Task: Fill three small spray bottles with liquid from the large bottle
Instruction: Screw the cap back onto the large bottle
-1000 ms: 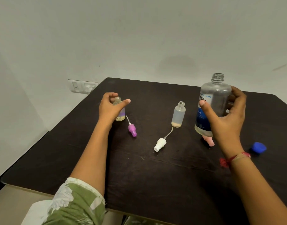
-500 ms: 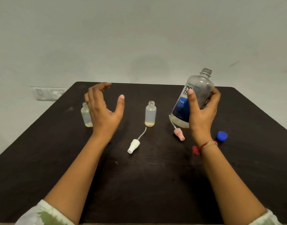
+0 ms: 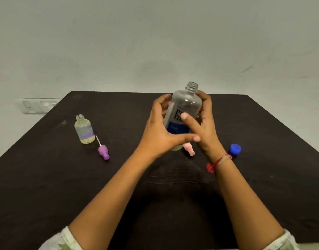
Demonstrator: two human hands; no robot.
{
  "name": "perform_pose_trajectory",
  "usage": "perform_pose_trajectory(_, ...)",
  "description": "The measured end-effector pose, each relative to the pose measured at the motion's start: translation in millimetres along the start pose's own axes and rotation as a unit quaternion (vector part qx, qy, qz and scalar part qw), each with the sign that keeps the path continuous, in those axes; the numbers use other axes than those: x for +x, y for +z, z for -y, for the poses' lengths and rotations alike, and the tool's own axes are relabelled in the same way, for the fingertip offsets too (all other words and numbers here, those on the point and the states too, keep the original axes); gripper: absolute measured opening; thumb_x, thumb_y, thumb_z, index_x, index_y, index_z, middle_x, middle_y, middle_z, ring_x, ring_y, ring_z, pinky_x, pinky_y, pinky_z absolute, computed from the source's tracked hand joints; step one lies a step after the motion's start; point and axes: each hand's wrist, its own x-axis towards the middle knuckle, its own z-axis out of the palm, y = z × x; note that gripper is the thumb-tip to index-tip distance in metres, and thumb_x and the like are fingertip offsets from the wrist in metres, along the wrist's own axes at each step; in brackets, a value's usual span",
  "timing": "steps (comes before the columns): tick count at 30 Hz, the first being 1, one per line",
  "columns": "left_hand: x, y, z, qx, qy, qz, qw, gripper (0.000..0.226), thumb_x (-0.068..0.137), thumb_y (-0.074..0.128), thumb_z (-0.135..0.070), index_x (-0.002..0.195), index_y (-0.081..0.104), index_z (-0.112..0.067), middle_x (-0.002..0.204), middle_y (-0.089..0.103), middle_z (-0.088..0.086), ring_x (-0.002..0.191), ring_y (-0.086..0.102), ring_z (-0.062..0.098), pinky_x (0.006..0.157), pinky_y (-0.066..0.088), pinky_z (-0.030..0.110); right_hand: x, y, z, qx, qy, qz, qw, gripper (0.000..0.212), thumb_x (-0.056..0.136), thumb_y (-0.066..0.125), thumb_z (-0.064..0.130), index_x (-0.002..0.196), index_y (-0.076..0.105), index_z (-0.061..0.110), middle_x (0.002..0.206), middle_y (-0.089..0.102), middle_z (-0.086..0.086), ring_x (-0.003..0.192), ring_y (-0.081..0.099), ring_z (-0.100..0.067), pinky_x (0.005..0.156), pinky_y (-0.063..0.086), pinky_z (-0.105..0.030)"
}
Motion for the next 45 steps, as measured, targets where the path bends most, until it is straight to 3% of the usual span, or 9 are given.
perform_pose_trajectory(6, -5.5, -7.3, 10.4, -0.016, -0.036, 0.048, 0.998, 0.101, 0.043, 0.087, -0.045, 0.125, 0.03, -0.03, 0.123, 0.054, -0.009, 0.111, 0.058, 0.003, 0.095, 0.052, 0.031, 1.3, -9.1, 2.6, -0.034, 0.031, 0.085, 0.995, 0.067, 0.065, 0.074, 0.031, 0.117, 0.036, 0.011, 0.11, 0.055, 0.003, 0.097, 0.064, -0.002, 0.077, 0.051, -0.017)
perform_pose_trajectory(10, -7.5, -10.3, 12.6, -0.015, -0.069, 0.061, 0.996, 0.095, 0.041, 0.086, -0.047, 0.119, 0.036, -0.027, 0.113, 0.06, -0.012, 0.104, 0.061, 0.0, 0.092, 0.052, 0.03, 5.8, -17.2, -2.9, -0.072, 0.054, 0.119, 0.989, 0.06, 0.064, 0.072, 0.048, 0.107, 0.044, 0.018, 0.11, 0.057, -0.01, 0.098, 0.062, -0.016, 0.08, 0.052, -0.029)
perform_pose_trajectory(13, -8.7, -9.2, 14.5, -0.006, -0.086, 0.071, 0.994, 0.096, 0.038, 0.085, -0.051, 0.118, 0.038, -0.028, 0.117, 0.056, -0.01, 0.108, 0.059, 0.002, 0.092, 0.052, 0.029, 7.6, -18.7, -6.6, -0.119, 0.032, 0.096, 0.988, 0.072, 0.066, 0.056, 0.08, 0.099, 0.052, 0.015, 0.098, 0.06, -0.01, 0.087, 0.059, -0.014, 0.072, 0.049, -0.025)
perform_pose_trajectory(16, -8.3, -9.6, 17.6, -0.002, -0.097, 0.092, 0.991, 0.095, 0.037, 0.086, -0.052, 0.116, 0.037, -0.034, 0.124, 0.05, -0.004, 0.115, 0.054, 0.007, 0.097, 0.05, 0.036, 10.1, -21.5, -5.5, -0.115, -0.008, 0.011, 0.993, 0.081, 0.069, 0.043, 0.085, 0.088, 0.057, 0.007, 0.077, 0.059, 0.003, 0.068, 0.056, -0.001, 0.06, 0.045, -0.015)
perform_pose_trajectory(23, -8.4, -11.9, 16.4, 0.025, -0.109, 0.134, 0.985, 0.093, 0.045, 0.091, -0.04, 0.118, 0.034, -0.034, 0.115, 0.047, -0.019, 0.114, 0.051, 0.005, 0.098, 0.048, 0.034, 12.5, -35.6, -7.4, -0.092, -0.044, -0.129, 0.986, 0.076, 0.075, 0.043, 0.078, 0.075, 0.057, 0.003, 0.067, 0.056, 0.001, 0.058, 0.055, -0.003, 0.058, 0.044, -0.014)
perform_pose_trajectory(27, -10.0, -10.8, 17.3, 0.026, -0.098, 0.138, 0.985, 0.092, 0.052, 0.093, -0.027, 0.123, 0.034, -0.029, 0.115, 0.045, -0.019, 0.113, 0.051, 0.003, 0.098, 0.048, 0.031, 9.5, -30.0, -12.9, -0.121, -0.053, -0.117, 0.984, 0.081, 0.08, 0.045, 0.072, 0.073, 0.054, -0.008, 0.065, 0.055, 0.0, 0.058, 0.055, -0.003, 0.058, 0.044, -0.016)
perform_pose_trajectory(32, -9.6, -12.1, 18.9, -0.01, -0.09, 0.143, 0.986, 0.093, 0.049, 0.094, -0.023, 0.12, 0.033, -0.031, 0.118, 0.053, -0.013, 0.11, 0.056, 0.001, 0.095, 0.048, 0.026, 8.4, -22.3, -12.7, -0.142, -0.061, -0.091, 0.984, 0.072, 0.083, 0.046, 0.068, 0.073, 0.055, -0.002, 0.064, 0.057, -0.009, 0.058, 0.056, -0.009, 0.057, 0.047, -0.029)
perform_pose_trajectory(39, -11.5, -8.8, 15.9, -0.07, -0.041, 0.118, 0.99, 0.108, 0.04, 0.089, -0.055, 0.13, 0.031, -0.041, 0.125, 0.054, -0.003, 0.116, 0.058, 0.01, 0.1, 0.048, 0.032, 2.5, -19.5, -8.9, -0.204, -0.06, -0.102, 0.972, 0.049, 0.089, 0.05, 0.053, 0.07, 0.054, 0.009, 0.061, 0.056, -0.007, 0.058, 0.055, -0.024, 0.054, 0.044, -0.035)
perform_pose_trajectory(45, -15.9, -2.9, 10.8, -0.084, -0.003, 0.056, 0.995, 0.085, 0.055, 0.076, -0.067, 0.126, 0.042, -0.033, 0.115, 0.058, -0.022, 0.113, 0.057, 0.004, 0.088, 0.049, 0.019, -5.8, -45.9, -3.6, -0.327, -0.049, -0.26, 0.907, 0.02, 0.09, 0.063, 0.028, 0.075, 0.055, 0.016, 0.072, 0.054, 0.004, 0.065, 0.052, -0.008, 0.059, 0.039, -0.02)
